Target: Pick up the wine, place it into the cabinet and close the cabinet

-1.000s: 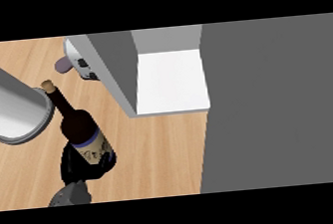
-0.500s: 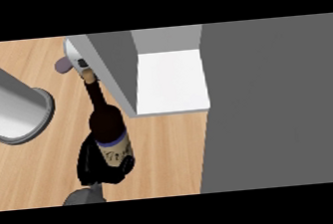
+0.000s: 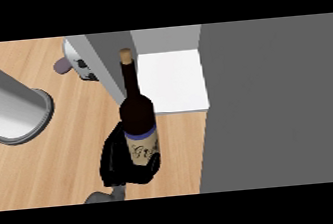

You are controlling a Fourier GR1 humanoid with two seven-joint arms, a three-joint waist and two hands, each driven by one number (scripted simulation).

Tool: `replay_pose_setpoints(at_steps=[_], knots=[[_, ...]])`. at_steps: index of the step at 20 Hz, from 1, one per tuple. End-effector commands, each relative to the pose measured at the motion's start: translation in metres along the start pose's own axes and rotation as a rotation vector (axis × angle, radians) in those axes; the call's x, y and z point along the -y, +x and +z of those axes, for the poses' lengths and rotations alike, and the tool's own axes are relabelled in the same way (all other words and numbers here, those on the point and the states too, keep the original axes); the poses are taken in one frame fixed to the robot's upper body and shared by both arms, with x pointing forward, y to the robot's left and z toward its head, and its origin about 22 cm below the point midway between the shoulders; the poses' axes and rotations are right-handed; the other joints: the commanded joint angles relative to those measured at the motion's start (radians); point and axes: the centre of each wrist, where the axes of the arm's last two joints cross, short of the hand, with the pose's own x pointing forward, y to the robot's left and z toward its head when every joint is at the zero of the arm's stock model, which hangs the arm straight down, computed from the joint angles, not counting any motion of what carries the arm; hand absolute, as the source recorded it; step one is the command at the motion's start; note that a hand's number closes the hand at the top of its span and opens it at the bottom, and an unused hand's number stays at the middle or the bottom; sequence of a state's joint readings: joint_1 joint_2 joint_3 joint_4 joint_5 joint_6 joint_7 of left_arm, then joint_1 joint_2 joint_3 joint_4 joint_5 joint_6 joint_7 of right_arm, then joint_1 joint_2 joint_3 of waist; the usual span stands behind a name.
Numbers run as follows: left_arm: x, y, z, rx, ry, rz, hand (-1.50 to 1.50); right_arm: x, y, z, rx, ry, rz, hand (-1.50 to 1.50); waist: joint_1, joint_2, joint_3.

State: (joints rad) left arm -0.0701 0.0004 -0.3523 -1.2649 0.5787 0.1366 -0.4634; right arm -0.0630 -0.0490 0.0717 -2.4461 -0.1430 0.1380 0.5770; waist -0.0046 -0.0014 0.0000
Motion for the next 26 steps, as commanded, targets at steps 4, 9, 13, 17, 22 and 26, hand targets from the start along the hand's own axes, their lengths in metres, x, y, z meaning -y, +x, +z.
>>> replay_pose_setpoints(at_steps=[4,9,13,17,22,26], knots=[[0.021,-0.009,-0.010,-0.042,0.058,0.027,1.50,0.016,0.027,0.011,0.032,0.028,-0.027,-1.50,-0.004,0.001,0.000],[0.033,-0.025,-0.023,-0.046,0.095,-0.019,1.50,0.013,0.007,-0.002,0.016,0.020,-0.033,-1.50,-0.007,0.003,-0.001],[0.021,-0.031,-0.034,-0.023,0.099,-0.014,1.50,0.011,0.010,-0.008,0.013,0.012,-0.018,-1.50,-0.004,0.003,-0.001],[0.015,-0.038,-0.035,-0.004,0.063,0.002,1.50,0.011,-0.002,-0.007,0.018,0.012,-0.031,-1.50,-0.002,0.002,0.000],[0.034,-0.045,-0.050,0.025,0.067,-0.028,1.50,0.012,0.001,-0.014,0.010,0.013,-0.024,-1.50,-0.010,0.004,-0.001],[0.042,-0.040,-0.057,0.024,0.063,-0.031,1.50,0.011,0.003,0.006,0.017,0.013,-0.043,-1.50,-0.010,0.003,0.000]])
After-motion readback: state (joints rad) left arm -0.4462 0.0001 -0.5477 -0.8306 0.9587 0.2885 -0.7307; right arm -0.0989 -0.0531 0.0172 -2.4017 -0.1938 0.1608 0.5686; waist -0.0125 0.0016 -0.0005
